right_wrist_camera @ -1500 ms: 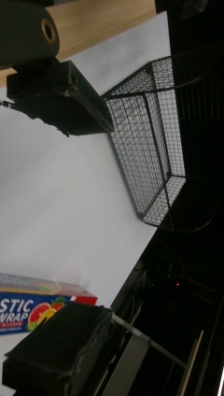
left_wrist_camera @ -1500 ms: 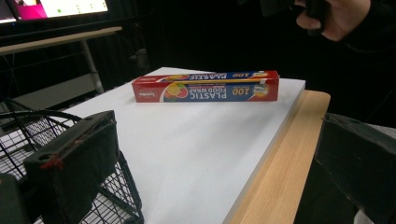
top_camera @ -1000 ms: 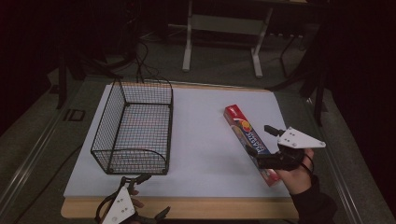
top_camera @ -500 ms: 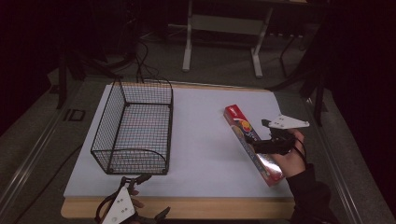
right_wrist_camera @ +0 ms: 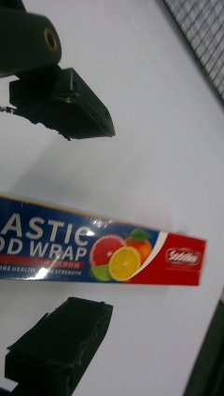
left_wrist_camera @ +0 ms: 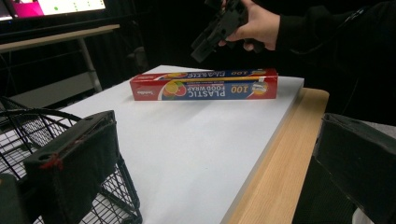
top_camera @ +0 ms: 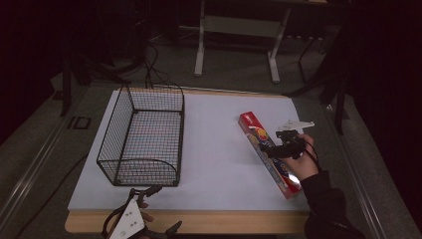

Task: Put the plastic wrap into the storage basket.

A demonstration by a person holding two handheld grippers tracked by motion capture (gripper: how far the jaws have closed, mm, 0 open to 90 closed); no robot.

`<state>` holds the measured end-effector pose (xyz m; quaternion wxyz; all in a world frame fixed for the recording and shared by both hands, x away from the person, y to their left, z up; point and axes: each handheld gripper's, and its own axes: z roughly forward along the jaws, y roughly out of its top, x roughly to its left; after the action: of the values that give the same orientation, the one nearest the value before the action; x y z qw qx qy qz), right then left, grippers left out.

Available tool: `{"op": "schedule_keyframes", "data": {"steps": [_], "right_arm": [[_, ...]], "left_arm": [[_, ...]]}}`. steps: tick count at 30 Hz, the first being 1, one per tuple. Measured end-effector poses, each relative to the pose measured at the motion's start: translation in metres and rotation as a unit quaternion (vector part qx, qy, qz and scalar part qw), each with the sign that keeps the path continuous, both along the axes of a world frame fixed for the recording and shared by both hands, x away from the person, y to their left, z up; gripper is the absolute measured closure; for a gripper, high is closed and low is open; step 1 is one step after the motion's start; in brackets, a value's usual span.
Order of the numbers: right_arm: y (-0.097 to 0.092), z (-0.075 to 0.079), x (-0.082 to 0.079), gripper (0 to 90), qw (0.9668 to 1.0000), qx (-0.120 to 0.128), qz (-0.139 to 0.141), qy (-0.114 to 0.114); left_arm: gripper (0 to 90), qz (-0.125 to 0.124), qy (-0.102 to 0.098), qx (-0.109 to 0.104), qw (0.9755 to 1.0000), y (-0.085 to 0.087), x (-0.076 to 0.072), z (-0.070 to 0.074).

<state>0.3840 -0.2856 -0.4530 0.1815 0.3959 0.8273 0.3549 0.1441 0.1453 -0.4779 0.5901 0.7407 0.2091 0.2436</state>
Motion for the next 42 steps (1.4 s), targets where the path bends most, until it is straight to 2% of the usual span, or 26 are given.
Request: {"op": "schedule_keyframes", "data": {"steps": [12, 16, 26, 29, 30, 34, 37, 42], "right_arm": [[-0.002, -0.025, 0.021, 13.8, 0.9978, -0.014, -0.036, 0.054], [-0.001, -0.033, 0.026, 13.7, 0.9957, -0.028, -0.044, 0.077], [0.001, -0.05, 0.031, 14.7, 0.9897, -0.061, -0.066, 0.111], [0.001, -0.053, 0.031, 16.7, 0.9878, -0.071, -0.072, 0.118], [0.001, -0.052, 0.031, 19.9, 0.9873, -0.072, -0.074, 0.12], [0.003, -0.055, 0.032, 21.2, 0.9843, -0.087, -0.081, 0.13], [0.007, -0.056, 0.032, 32.4, 0.9824, -0.088, -0.079, 0.145], [0.011, -0.053, 0.031, 38.7, 0.9811, -0.097, -0.081, 0.146]], "left_arm": [[0.1, 0.001, 0.001, 0.001, 1.0, 0.0, 0.0, 0.0], [0.1, 0.0, 0.002, 0.002, 1.0, 0.0, 0.0, 0.0], [0.1, 0.0, 0.002, 0.003, 1.0, -0.001, 0.001, -0.001], [0.1, 0.001, 0.002, 0.003, 1.0, -0.001, 0.001, -0.001], [0.1, 0.001, 0.003, 0.003, 1.0, 0.0, 0.001, -0.001], [0.1, 0.001, 0.003, 0.003, 1.0, 0.0, 0.001, -0.001], [0.1, 0.0, 0.002, 0.004, 1.0, 0.0, 0.001, -0.001], [0.1, -0.002, 0.001, 0.005, 1.0, -0.001, 0.001, -0.001]]}}
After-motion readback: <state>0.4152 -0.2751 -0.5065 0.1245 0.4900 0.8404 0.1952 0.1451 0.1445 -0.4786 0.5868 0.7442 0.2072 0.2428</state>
